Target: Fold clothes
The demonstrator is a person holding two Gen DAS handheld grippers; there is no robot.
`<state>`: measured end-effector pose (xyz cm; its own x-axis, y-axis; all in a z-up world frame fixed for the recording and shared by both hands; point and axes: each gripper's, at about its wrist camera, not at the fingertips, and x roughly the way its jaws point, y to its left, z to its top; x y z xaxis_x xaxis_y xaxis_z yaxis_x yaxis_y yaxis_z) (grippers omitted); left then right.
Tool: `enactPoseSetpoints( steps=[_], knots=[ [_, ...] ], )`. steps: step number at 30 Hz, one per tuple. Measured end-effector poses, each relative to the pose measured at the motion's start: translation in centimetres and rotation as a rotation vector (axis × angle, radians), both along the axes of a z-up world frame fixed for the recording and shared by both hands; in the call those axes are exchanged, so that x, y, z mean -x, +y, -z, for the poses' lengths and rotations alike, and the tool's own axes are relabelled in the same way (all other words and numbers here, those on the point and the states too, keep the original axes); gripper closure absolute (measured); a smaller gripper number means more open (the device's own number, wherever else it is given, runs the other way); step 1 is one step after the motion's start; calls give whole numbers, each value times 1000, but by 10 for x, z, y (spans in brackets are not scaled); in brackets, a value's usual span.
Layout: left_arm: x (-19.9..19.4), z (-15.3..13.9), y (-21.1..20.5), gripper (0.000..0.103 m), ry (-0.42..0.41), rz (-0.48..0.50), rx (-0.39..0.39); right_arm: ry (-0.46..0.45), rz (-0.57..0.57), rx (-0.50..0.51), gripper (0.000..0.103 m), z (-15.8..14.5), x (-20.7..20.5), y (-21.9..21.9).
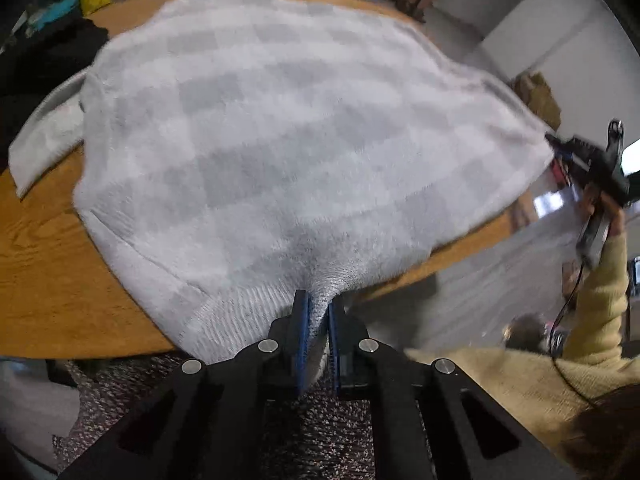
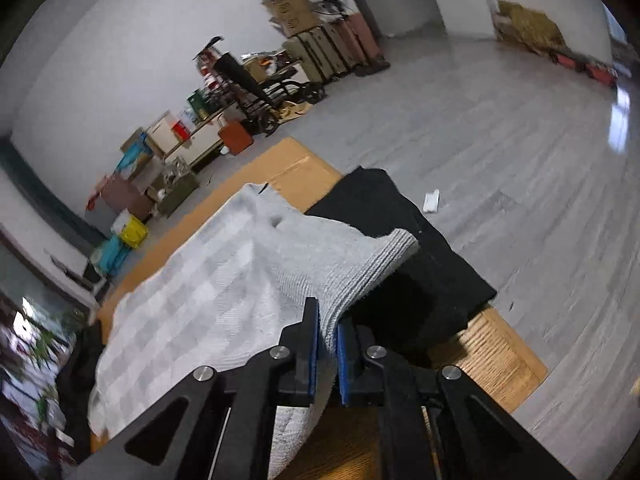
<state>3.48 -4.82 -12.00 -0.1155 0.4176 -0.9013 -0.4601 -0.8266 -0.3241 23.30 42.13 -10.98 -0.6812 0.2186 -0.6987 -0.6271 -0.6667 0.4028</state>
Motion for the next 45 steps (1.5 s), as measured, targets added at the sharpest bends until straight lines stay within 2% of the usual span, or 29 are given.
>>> enactPoseSetpoints(
  steps=[2,7,11,13,16,21,22,23,24,26,27,28,30,33,35,36,38,39,40,42,45],
  knots=[
    [1,-7,1,94,-12,-15,-31,-12,-3,-23,94,-4,3,-6],
    [22,-31,-1,96,-10,-65,-138,70,-48,2,94,-19,14,0],
    [78,-77,6,98,121,-134,-176,94,-91,-48,94,-51,55,12],
    [113,-98,10,103,191,-173,-179,102,-105,-61,94,-67,95,25],
    [185,-119,18,103,290,-263,-134,96,-119,-37,94,-80,164,43],
    [266,-108,28,103,313,-365,-38,-51,-99,1,94,-57,305,66],
    [269,-97,33,103,277,-321,-55,-86,-100,3,94,-46,321,65],
    [261,-76,40,102,194,-219,-77,-115,-106,4,94,-32,331,62],
    [252,-56,47,98,112,-132,-64,-143,-132,11,94,-15,341,57],
    [233,-20,59,73,-16,5,12,-187,-145,-9,94,6,348,53],
    [221,-4,66,52,-32,63,83,-212,-146,-29,94,15,351,53],
    [210,12,73,48,-34,118,163,-218,-142,-23,94,21,352,57],
    [198,30,81,48,-34,173,252,-231,-134,-12,94,32,353,65],
    [197,41,85,48,-54,174,267,-223,-137,3,94,35,346,72],
    [204,44,87,48,-53,114,255,-219,-144,2,94,36,343,76],
    [206,44,88,49,-44,76,248,-211,-148,5,94,34,341,76],
    [211,43,91,75,-27,-1,234,-188,-158,13,94,29,337,75],
    [211,42,91,95,-57,-25,224,-171,-176,17,94,26,336,74],
    [211,40,91,99,-106,-42,213,-162,-186,9,94,20,335,73],
    [213,29,89,99,-178,-80,159,-146,-205,-6,94,9,333,70],
    [230,-21,73,99,-109,-142,25,-149,-214,-42,94,-7,339,69]
  ],
)
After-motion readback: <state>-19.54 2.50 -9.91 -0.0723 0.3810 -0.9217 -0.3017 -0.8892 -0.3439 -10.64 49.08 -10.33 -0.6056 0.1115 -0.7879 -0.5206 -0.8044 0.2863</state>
